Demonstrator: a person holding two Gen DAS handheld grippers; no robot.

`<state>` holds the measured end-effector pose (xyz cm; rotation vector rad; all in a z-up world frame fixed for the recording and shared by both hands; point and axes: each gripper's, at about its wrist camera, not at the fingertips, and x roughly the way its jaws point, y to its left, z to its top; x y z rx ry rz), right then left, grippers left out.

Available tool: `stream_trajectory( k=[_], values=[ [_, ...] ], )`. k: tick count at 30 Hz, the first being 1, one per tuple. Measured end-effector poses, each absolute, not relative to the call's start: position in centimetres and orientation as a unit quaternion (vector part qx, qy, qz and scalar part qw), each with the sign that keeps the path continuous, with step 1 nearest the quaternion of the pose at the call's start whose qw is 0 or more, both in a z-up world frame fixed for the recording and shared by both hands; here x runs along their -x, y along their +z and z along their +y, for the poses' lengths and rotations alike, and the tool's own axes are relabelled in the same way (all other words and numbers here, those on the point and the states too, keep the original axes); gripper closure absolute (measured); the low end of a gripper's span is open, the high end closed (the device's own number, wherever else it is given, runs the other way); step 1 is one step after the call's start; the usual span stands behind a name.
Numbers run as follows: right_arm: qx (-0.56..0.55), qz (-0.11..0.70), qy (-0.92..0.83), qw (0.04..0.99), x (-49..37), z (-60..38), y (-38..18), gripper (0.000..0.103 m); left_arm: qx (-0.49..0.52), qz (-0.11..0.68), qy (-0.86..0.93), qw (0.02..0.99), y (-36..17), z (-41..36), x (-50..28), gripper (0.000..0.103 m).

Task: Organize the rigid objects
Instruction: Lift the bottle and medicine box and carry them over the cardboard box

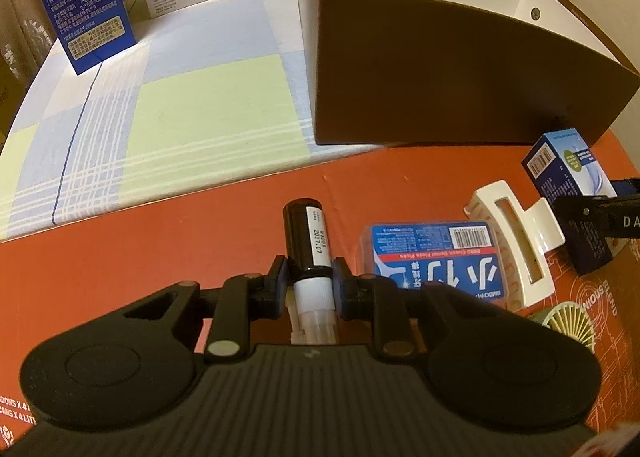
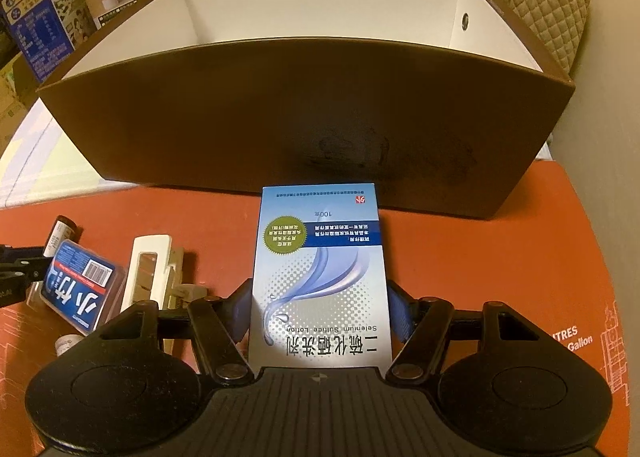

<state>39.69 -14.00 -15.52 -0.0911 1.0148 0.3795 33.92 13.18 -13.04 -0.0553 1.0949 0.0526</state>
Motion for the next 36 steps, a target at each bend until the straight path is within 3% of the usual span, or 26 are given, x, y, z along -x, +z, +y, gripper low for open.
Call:
stream_trajectory(
  k=[21,36],
  values=[
    [0.051,0.479,0.203,0.852,-38.8,-14.7,-15.5,0.042,0.03,0.525,0.024,0.85,-12.7,12.8,-31.9,0.084],
    [0.037,0.465,0.212,0.859,-37.5,-15.9,-14.0,0.042,0.038,0.499,0.027,0.865,-9.4,12.7,-30.3,0.084]
  ],
)
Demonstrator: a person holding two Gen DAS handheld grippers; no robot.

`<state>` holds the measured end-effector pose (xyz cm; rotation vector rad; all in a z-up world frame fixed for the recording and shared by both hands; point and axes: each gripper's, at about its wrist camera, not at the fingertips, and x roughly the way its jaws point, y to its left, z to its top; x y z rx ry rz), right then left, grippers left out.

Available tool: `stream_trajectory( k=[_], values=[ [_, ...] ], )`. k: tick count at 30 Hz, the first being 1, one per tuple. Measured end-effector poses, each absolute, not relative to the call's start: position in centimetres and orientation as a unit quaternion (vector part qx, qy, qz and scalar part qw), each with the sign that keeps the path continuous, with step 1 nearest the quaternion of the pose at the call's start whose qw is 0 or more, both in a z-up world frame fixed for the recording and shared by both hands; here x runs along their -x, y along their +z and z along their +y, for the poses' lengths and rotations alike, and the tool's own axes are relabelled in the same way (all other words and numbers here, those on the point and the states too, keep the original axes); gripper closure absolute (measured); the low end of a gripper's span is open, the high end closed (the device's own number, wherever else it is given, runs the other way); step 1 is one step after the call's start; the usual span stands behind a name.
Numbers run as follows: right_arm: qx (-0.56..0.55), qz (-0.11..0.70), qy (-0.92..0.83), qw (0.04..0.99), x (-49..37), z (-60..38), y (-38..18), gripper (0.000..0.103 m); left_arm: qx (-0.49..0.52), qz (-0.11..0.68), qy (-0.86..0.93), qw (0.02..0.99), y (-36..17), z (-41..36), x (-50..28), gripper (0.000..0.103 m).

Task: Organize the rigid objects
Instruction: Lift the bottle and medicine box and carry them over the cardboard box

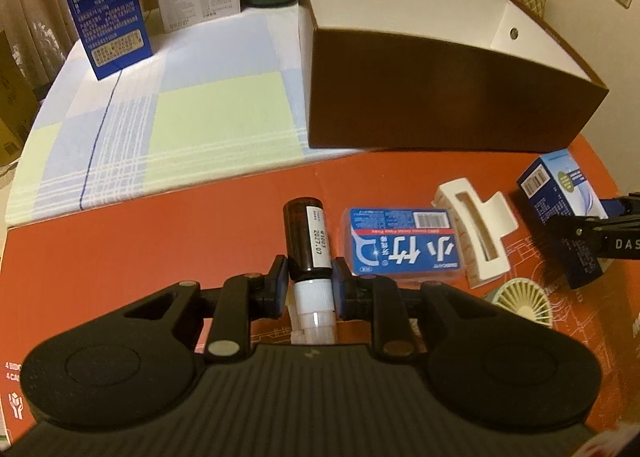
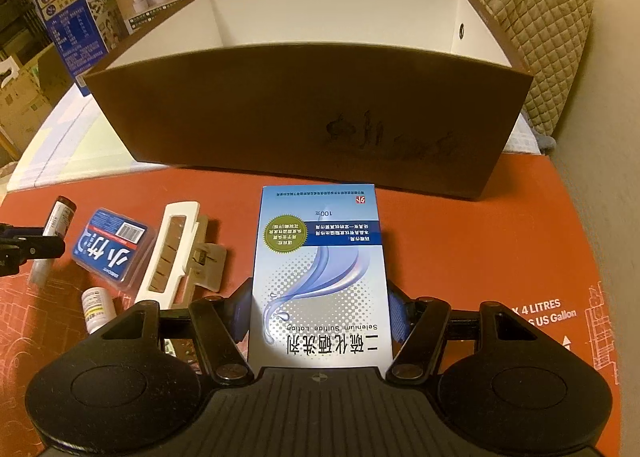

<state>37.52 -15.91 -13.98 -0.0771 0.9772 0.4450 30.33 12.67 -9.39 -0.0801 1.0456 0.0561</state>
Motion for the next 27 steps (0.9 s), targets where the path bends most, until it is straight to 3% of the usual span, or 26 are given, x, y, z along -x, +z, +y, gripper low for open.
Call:
stream_trajectory(
  k=[27],
  values=[
    [0.006,0.412,0.262,0.873,-36.8,-16.2,-5.9,0.042,0.024,0.423,-0.016,0.906,-0.7,9.6,-32.0,0.084]
  ],
)
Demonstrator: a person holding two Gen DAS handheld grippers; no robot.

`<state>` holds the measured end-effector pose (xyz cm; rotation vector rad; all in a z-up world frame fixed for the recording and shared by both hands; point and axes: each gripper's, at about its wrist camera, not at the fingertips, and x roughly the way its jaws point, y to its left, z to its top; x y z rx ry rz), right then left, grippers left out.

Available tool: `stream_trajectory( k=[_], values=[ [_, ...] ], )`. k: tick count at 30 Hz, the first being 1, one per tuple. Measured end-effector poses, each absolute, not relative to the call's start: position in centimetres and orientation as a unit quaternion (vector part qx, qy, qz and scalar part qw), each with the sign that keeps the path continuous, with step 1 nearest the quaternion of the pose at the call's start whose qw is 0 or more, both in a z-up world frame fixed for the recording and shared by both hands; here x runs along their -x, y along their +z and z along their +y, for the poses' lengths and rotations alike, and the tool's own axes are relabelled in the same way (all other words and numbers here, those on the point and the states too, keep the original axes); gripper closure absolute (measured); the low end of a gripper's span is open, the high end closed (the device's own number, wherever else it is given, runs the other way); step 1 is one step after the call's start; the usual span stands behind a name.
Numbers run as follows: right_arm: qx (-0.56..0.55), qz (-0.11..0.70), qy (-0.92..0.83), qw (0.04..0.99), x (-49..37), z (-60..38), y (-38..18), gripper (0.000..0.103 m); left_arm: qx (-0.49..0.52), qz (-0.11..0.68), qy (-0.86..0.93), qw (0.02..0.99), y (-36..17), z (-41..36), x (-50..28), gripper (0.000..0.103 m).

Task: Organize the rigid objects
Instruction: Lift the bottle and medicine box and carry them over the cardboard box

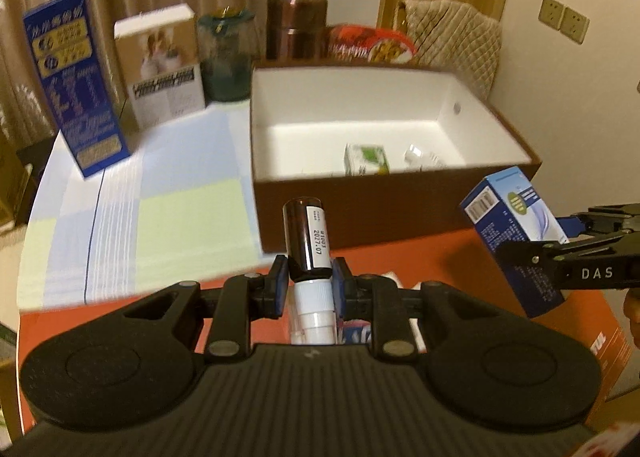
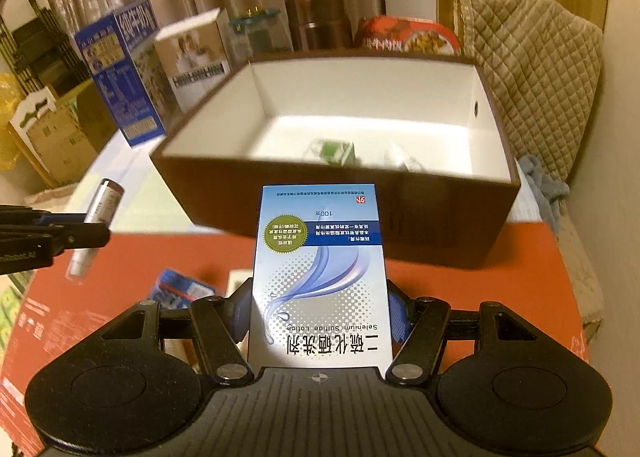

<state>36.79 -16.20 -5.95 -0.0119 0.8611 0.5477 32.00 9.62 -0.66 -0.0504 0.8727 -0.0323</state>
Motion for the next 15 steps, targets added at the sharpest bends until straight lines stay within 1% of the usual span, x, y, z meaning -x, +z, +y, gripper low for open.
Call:
stream_trajectory(
  k=[15],
  values=[
    [-0.025,0.371,0.287,0.883,-43.0,-15.5,-1.0,0.042,0.01,0.391,-0.043,0.919,2.8,7.5,-40.0,0.084]
  ],
)
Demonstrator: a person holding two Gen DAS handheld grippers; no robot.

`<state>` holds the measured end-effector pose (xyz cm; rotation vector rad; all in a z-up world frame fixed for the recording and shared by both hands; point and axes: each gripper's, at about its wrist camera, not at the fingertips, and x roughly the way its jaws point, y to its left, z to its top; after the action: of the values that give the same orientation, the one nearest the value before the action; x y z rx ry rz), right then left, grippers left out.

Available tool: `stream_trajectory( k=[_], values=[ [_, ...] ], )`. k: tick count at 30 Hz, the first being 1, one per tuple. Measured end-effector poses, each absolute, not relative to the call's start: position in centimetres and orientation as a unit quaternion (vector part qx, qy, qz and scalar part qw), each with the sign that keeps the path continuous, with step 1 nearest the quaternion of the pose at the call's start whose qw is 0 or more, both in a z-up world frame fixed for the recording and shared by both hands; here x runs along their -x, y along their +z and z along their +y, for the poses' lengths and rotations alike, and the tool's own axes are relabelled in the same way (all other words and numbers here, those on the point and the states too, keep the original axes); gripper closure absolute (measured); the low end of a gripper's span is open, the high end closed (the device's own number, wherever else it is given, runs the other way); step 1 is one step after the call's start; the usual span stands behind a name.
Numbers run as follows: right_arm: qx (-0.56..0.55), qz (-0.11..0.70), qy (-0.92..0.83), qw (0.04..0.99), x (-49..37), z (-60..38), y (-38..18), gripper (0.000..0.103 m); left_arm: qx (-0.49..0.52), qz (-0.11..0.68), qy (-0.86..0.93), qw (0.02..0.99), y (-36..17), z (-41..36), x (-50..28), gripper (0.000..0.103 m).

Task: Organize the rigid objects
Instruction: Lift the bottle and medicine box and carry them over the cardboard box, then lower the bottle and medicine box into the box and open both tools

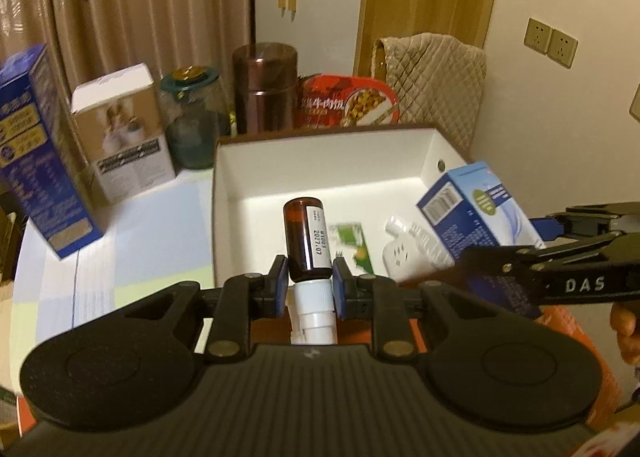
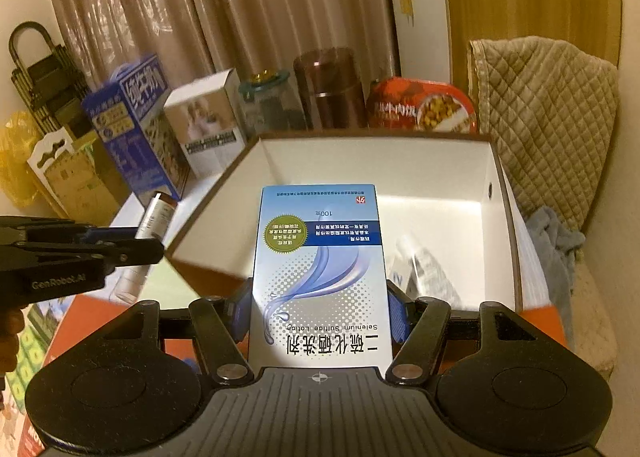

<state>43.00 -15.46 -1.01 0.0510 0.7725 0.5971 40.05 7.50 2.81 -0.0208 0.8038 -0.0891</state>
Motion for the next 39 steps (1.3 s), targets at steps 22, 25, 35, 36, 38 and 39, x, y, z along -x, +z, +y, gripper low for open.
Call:
stream_trajectory(
  k=[22,25,35,36,38,39],
  values=[
    [-0.041,0.402,0.242,0.882,-56.3,-13.0,-3.6,0.042,-0.003,0.443,-0.042,0.895,-1.8,7.0,-54.2,0.084],
    [-0.038,0.413,0.234,0.879,-57.6,-12.5,-4.8,0.042,-0.004,0.457,-0.042,0.888,-3.0,6.9,-55.7,0.084],
    [-0.037,0.443,0.213,0.87,-60.6,-12.0,-7.7,0.042,-0.011,0.488,-0.039,0.872,-6.3,6.6,-58.5,0.084],
    [-0.037,0.445,0.212,0.869,-60.8,-11.9,-7.9,0.042,-0.011,0.49,-0.038,0.871,-6.5,6.7,-58.8,0.084],
    [-0.037,0.448,0.211,0.868,-61.2,-11.8,-8.2,0.042,-0.01,0.493,-0.036,0.869,-6.9,6.7,-59.3,0.084],
    [-0.038,0.45,0.21,0.867,-61.4,-11.7,-8.3,0.042,-0.01,0.494,-0.035,0.869,-7.0,6.8,-59.5,0.084]
  ],
)
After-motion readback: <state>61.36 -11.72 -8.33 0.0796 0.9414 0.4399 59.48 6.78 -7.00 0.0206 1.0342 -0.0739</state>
